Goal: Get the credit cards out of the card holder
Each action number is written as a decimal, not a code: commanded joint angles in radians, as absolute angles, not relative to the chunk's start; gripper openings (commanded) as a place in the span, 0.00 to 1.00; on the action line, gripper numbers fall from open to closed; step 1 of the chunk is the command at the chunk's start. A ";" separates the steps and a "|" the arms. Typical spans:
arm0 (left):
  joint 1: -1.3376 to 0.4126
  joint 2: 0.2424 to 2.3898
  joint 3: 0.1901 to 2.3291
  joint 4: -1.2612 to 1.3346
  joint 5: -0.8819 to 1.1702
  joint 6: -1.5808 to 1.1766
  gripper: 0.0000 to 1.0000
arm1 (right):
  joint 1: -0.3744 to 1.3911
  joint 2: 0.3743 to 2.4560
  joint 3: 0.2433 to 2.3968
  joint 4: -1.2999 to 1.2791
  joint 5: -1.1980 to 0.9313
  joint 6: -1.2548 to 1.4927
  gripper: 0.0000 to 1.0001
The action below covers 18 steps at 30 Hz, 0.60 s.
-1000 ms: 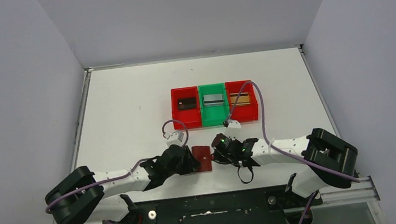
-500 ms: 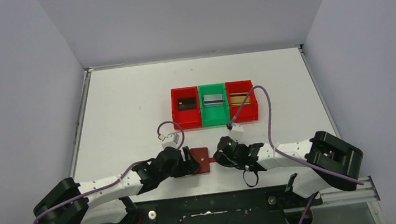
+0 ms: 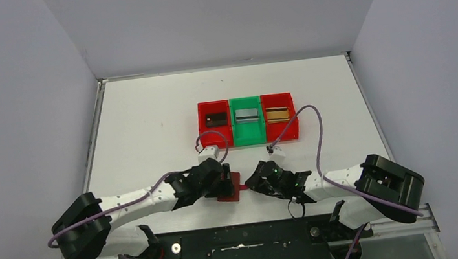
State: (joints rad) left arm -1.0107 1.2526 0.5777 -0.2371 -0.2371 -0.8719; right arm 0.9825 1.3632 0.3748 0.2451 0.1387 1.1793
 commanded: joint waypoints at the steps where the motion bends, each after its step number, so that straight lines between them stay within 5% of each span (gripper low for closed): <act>1: -1.039 1.353 0.695 -0.277 -0.267 -0.801 0.72 | 0.967 1.348 0.358 0.354 0.115 1.202 0.00; 18: -1.188 1.647 0.986 -0.490 -0.445 -0.798 0.73 | 0.892 1.300 0.221 0.518 0.060 1.248 0.00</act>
State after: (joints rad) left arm -1.1595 1.6093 0.9047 -0.4412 -0.3916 -0.7906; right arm 0.9020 1.3308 0.2424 0.4389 0.0589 1.2407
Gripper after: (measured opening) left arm 0.729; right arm 0.076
